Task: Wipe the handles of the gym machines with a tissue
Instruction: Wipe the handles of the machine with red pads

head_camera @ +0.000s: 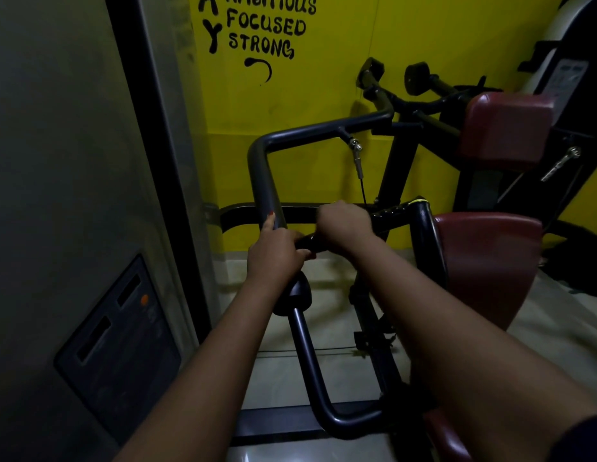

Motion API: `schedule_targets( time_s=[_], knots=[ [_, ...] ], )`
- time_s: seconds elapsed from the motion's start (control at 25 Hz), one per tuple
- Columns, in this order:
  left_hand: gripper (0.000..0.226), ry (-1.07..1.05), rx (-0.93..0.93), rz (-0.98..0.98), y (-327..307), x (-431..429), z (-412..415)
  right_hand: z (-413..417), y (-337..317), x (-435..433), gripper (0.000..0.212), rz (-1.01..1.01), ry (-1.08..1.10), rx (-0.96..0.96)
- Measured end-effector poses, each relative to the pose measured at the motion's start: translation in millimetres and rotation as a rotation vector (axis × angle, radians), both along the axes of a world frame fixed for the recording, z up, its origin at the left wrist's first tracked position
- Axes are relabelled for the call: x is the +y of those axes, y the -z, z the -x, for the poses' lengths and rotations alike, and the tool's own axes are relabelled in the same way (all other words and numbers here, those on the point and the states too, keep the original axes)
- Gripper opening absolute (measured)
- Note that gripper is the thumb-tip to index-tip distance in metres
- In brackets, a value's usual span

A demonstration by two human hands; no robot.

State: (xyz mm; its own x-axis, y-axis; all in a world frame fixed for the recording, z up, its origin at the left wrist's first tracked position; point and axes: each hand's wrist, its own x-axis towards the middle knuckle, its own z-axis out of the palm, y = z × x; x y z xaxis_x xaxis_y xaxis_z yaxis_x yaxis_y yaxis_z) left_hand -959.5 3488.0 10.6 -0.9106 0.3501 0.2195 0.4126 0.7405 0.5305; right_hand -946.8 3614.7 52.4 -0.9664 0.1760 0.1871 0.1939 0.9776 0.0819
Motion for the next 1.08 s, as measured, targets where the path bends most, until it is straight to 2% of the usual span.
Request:
schedule_targets(
  time_s=[0.12, 0.2, 0.28, 0.36, 0.44, 0.52, 0.6, 0.68, 0.76, 0.84, 0.96, 1.08],
  knots=[
    [0.031, -0.017, 0.020, 0.019, 1.4, -0.3, 1.3, -10.1, 20.4, -13.7, 0.028, 0.080, -0.228, 0.092],
    [0.030, -0.005, 0.013, 0.002, 3.9, -0.4, 2.5, -22.6, 28.6, -5.8, 0.026, 0.007, -0.268, 0.239],
    [0.032, 0.013, 0.004, -0.022, 3.9, -1.0, 2.1, -28.0, 29.1, 8.7, 0.019, -0.157, -0.117, 0.373],
    [0.034, 0.014, -0.010, -0.033, 4.6, -0.2, 1.6, -30.7, 28.9, 14.1, 0.013, -0.193, 0.108, 0.491],
    [0.037, 0.009, -0.014, -0.043, 5.0, 1.4, 2.6, -31.2, 34.7, 0.3, 0.016, -0.053, 0.124, 0.561],
    [0.043, 0.020, 0.009, -0.035, 5.5, 1.3, 3.3, -34.3, 49.9, -21.1, 0.021, 0.067, -0.048, 0.575],
    [0.044, 0.036, 0.040, -0.027, 5.7, -1.0, 1.7, -37.4, 57.6, -23.3, 0.023, 0.064, -0.192, 0.571],
    [0.042, 0.027, 0.070, -0.003, 4.3, -3.1, -3.0, -35.5, 53.5, -4.9, 0.023, 0.075, -0.102, 0.586],
    [0.040, 0.039, 0.175, 0.010, 4.2, -2.4, -5.6, -32.8, 50.5, 11.3, 0.022, 0.202, 0.114, 0.738],
    [0.039, 0.118, 0.297, -0.021, 6.0, -0.1, -5.2, -32.0, 54.6, 0.8, 0.022, 0.357, 0.241, 0.863],
    [0.043, 0.196, 0.326, -0.118, 10.2, -0.4, -3.2, -33.9, 69.6, -41.6, 0.023, 0.525, 0.214, 0.801],
    [0.035, 0.196, 0.309, -0.196, 10.4, -1.5, -4.6, -31.3, 61.1, -33.0, 0.020, 0.536, 0.179, 0.831]
  ],
)
